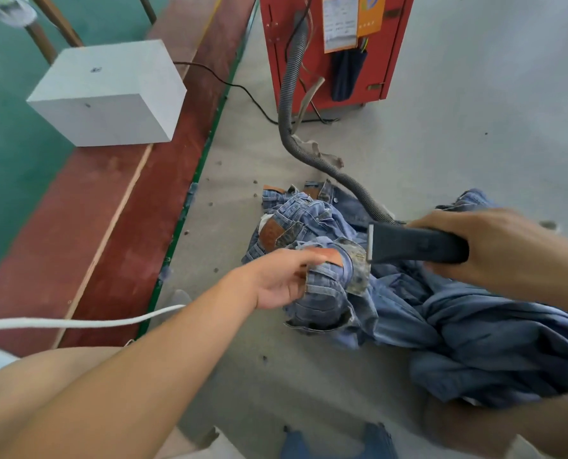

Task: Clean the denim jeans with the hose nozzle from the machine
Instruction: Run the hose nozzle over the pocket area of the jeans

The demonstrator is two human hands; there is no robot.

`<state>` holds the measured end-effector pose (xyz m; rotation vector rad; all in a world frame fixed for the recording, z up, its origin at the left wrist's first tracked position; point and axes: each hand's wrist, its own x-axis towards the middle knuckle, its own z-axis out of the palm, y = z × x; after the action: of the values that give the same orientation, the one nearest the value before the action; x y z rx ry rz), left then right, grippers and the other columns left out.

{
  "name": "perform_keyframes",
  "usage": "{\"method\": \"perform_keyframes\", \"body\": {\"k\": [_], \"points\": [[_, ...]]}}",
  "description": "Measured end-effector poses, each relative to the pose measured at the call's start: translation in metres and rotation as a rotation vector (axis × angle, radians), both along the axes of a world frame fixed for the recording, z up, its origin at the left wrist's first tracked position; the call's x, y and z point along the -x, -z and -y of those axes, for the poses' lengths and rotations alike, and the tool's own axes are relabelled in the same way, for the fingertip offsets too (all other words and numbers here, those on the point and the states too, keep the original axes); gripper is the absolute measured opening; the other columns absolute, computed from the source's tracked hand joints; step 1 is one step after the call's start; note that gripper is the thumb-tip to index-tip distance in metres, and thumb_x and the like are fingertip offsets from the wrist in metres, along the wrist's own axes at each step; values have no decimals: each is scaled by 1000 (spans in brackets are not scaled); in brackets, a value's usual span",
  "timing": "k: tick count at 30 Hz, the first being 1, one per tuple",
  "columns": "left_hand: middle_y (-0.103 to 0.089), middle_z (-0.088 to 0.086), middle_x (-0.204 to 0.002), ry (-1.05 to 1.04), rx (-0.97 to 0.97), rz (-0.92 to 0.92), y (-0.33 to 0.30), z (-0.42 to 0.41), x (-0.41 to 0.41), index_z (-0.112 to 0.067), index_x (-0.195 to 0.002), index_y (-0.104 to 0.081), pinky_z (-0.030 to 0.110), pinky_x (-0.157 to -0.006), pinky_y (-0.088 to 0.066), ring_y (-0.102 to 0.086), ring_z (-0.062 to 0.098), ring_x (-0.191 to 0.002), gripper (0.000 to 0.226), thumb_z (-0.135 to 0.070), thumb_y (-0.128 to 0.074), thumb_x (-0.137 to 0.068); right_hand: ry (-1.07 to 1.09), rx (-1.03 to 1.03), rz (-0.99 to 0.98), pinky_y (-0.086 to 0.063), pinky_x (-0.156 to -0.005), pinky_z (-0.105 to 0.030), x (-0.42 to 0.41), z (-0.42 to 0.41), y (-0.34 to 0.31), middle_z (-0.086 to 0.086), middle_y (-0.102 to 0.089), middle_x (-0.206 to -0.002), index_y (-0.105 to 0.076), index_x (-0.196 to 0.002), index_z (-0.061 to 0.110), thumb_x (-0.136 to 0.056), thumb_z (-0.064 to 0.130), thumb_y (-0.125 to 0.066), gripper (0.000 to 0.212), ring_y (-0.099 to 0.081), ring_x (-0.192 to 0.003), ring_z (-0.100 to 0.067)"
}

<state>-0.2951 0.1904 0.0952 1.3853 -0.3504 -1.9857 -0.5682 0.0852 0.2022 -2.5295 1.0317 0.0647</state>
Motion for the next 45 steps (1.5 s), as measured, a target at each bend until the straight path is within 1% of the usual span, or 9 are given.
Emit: {"method": "perform_keyframes", "body": {"k": [6,9,16,23,30,35,38,41,45], "points": [[-69,17,-128,44,24,-90,1,1,1,-7,-128,-69,46,-97,-58,-68,31,-115,45,-39,-44,-108,-130,41,-107,-52,-77,-33,-13,-15,28,18,-66,-96,-53,-127,52,-93,39,-67,38,-63,-90,-11],[-66,18,-129,63,38,-167,-3,3,6,-13,-125,-71,54,-114,-41,-59,36,-123,48,-45,-40,-107,-192,83,-134,-45,-71,-28,-27,-27,39,15,-63,-94,-53,-130,47,-97,38,-62,36,-63,-88,-12],[-61,15,-126,88,79,-240,-7,7,10,-11,-147,-54,39,-95,-45,-60,26,-105,57,-47,-40,-105,-75,11,98,-43,-65,-26,-31,-22,31,17,-69,-95,-56,-128,51,-91,39,-73,42,-64,-81,-11],[-57,16,-144,252,108,-310,-13,11,5,-23,-144,-59,47,-117,-35,-48,35,-135,59,-56,-40,-99,-182,195,-132,-47,-78,-34,-33,-31,31,12,-61,-92,-55,-131,42,-97,30,-60,36,-65,-86,-17],[-41,16,-130,285,68,-252,-9,12,9,-28,-140,-58,41,-77,-35,-46,27,-95,65,-73,-36,-98,-149,106,49,-39,-70,-31,-28,-29,25,10,-72,-100,-60,-130,46,-91,37,-65,40,-68,-88,-20],[-33,23,-149,346,136,-325,-10,11,7,-24,-157,-38,53,-99,-30,-30,44,-126,74,-72,-27,-101,-95,128,-104,-51,-77,-38,-15,-20,19,14,-67,-95,-56,-127,49,-92,27,-69,43,-63,-86,-16],[-40,22,-158,350,114,-324,-11,11,11,-20,-153,-48,59,-119,-26,-35,41,-138,76,-72,-31,-101,-176,138,-104,-51,-82,-39,-28,-30,26,12,-66,-97,-56,-130,44,-95,32,-64,38,-65,-89,-16],[-56,17,-129,297,87,-274,-14,13,8,-14,-140,-62,45,-99,-43,-53,33,-112,75,-70,-59,-90,-136,27,53,-52,-78,-37,-35,-32,23,14,-68,-99,-56,-135,47,-93,35,-70,46,-65,-88,-16],[-59,11,-100,249,72,-242,-13,15,3,-6,-123,-67,37,-81,-48,-57,25,-86,74,-69,-36,-100,8,-57,171,-38,-66,-17,-27,-14,16,30,-59,-83,-56,-129,52,-88,30,-78,52,-59,-76,1]]}}
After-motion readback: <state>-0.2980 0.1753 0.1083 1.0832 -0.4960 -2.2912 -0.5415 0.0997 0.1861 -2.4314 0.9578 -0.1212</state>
